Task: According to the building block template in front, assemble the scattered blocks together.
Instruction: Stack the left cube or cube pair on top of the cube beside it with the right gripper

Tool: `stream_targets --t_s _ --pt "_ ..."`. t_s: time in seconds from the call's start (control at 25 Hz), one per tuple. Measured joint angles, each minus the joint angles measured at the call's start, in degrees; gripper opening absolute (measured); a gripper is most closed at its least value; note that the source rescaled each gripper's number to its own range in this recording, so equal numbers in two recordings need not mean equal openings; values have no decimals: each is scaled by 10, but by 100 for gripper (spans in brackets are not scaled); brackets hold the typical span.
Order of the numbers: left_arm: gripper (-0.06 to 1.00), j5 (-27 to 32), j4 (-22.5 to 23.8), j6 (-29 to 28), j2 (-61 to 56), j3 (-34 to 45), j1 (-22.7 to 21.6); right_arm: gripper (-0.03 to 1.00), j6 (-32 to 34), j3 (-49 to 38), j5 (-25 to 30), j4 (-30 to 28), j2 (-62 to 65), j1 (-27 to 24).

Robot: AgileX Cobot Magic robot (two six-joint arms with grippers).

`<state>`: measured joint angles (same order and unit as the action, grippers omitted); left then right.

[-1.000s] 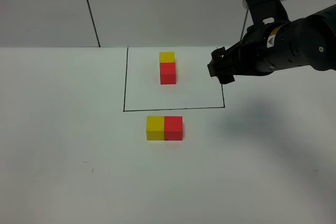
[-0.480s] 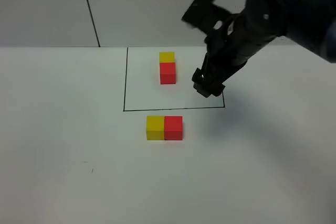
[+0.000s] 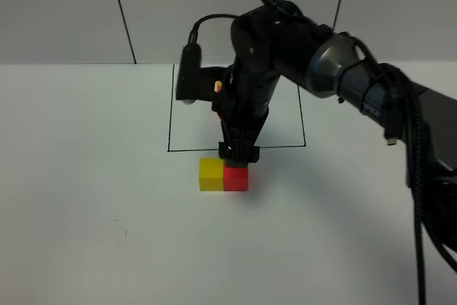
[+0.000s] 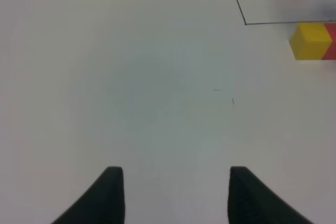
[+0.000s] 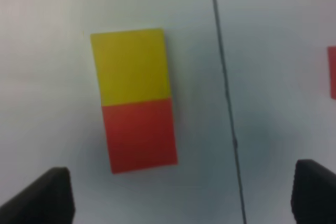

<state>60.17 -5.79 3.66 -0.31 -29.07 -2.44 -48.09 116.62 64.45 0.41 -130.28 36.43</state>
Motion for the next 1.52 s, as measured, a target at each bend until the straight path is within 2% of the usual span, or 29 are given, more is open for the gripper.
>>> stream_targets --t_s 0.16,0.36,0.72,1.04,1.12,1.2,1.24,1.36,1.52 --pt "2 0 0 0 0 0 0 71 -2 36 26 8 -47 6" --pt "2 0 0 0 0 0 0 71 -3 41 27 10 -78 9" --pt "2 0 0 0 0 0 0 71 -3 44 3 10 -110 9" --pt "2 0 0 0 0 0 0 70 -3 46 -11 33 -131 9" --pt "2 0 0 0 0 0 0 63 -3 46 -10 36 -131 9" --pt "2 0 0 0 0 0 0 48 -3 46 -10 36 -131 9" --pt "2 0 0 0 0 0 0 39 -3 46 -10 37 -131 9" --pt "2 0 0 0 0 0 0 0 -1 46 -13 36 -131 9" --pt "2 0 0 0 0 0 0 1 27 47 -13 35 -130 9"
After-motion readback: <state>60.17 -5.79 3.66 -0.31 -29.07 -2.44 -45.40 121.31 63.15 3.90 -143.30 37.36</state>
